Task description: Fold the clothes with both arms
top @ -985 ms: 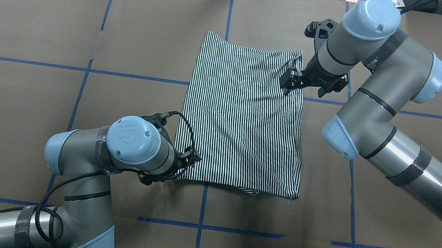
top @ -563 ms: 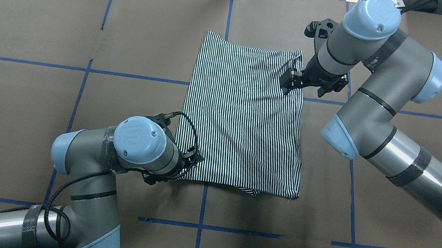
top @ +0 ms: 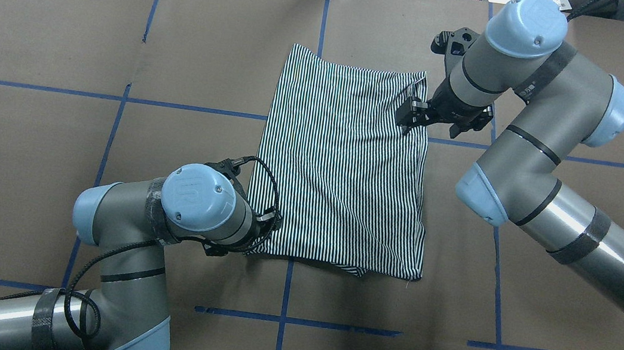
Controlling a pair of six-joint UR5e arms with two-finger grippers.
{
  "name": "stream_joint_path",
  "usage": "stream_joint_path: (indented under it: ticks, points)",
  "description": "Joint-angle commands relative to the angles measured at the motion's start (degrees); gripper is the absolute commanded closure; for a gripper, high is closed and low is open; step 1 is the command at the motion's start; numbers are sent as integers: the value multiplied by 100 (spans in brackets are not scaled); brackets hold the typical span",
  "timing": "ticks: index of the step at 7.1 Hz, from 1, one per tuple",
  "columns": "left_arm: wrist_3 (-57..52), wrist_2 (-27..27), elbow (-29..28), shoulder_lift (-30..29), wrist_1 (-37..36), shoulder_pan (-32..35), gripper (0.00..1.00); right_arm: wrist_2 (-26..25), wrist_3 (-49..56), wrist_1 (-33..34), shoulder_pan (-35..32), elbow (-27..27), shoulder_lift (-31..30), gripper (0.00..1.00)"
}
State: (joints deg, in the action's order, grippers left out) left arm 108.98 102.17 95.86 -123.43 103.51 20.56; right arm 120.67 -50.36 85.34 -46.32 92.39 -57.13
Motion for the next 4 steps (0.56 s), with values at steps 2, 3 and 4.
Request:
stream_joint_path:
  ticks: [2,3,4]
  points:
    - [-87,-65,55,30,3,0,100,0,-9,0,0,86,-87,0]
    - [-105,-65,107,47,3,9,100,0,-61,0,0,86,-96,0]
    - [-114,-57,204,73,-6,26,100,0,-314,-9,9,121,-114,0]
